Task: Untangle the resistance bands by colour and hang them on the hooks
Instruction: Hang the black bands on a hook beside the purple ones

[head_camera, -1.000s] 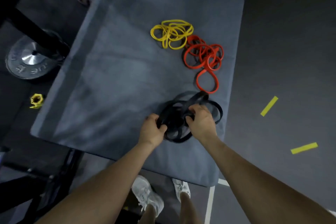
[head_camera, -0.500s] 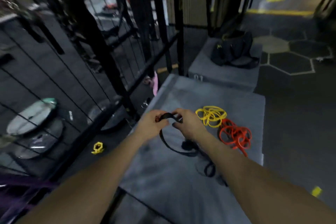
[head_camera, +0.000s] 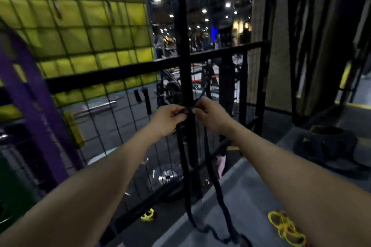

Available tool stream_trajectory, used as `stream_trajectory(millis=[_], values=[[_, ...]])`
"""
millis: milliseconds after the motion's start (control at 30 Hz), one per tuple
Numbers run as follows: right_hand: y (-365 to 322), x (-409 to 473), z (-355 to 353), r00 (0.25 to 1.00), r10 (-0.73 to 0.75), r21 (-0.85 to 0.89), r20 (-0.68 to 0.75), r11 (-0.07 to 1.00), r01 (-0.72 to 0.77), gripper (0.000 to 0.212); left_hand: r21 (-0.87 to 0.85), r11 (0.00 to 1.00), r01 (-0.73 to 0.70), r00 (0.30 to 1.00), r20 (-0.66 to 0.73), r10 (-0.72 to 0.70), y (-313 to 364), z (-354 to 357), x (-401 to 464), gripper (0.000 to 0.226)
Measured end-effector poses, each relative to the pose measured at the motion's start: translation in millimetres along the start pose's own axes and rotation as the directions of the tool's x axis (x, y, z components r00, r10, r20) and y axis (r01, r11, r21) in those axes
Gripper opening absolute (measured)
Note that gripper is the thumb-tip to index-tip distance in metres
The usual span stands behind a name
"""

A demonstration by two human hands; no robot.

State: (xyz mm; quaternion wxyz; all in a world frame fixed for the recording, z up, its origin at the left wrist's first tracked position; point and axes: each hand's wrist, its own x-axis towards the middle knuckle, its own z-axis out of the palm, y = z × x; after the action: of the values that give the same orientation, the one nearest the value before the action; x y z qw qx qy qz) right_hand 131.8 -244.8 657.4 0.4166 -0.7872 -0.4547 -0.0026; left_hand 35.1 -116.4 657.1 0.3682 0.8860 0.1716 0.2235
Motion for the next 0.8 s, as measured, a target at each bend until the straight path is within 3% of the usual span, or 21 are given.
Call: stream_trajectory(millis=[200,267,433,533,633,800], values=[[-65,42,-27,0.976,-0.197,0.023,-0.096,0.980,0.200,0.021,-0.088,0.995,-0.041,0.990,-0.138,0.029,39,-65,-3,0.004],[-86,51,-32,0.962,-0.249,0.051,-0.112,0.965,0.256,0.021,-0.109,0.994,-0.031,0.989,-0.147,0.014,46,-78,-6,0.008],[-112,69,-33,0.957,-0.211,0.291,-0.198,0.920,0.263,0.017,-0.171,0.985,0.002,0.985,-0.168,-0.031,42,-100,-13,0.008],[-109,80,-28,0.956,-0.139,0.407,-0.257,0.882,0.238,0.006,-0.124,0.991,0.054,0.981,-0.181,-0.076,27,-107,-19,0.008],[-115,92,-16,0.966,-0.134,0.470,-0.220,0.853,0.226,0.006,-0.122,0.989,0.080,0.963,-0.247,-0.108,21,-119,-17,0.007],[-150,115,10,0.965,-0.213,0.487,-0.152,0.833,0.261,0.008,-0.333,0.943,-0.027,0.945,-0.316,-0.085,36,-151,1,0.004]])
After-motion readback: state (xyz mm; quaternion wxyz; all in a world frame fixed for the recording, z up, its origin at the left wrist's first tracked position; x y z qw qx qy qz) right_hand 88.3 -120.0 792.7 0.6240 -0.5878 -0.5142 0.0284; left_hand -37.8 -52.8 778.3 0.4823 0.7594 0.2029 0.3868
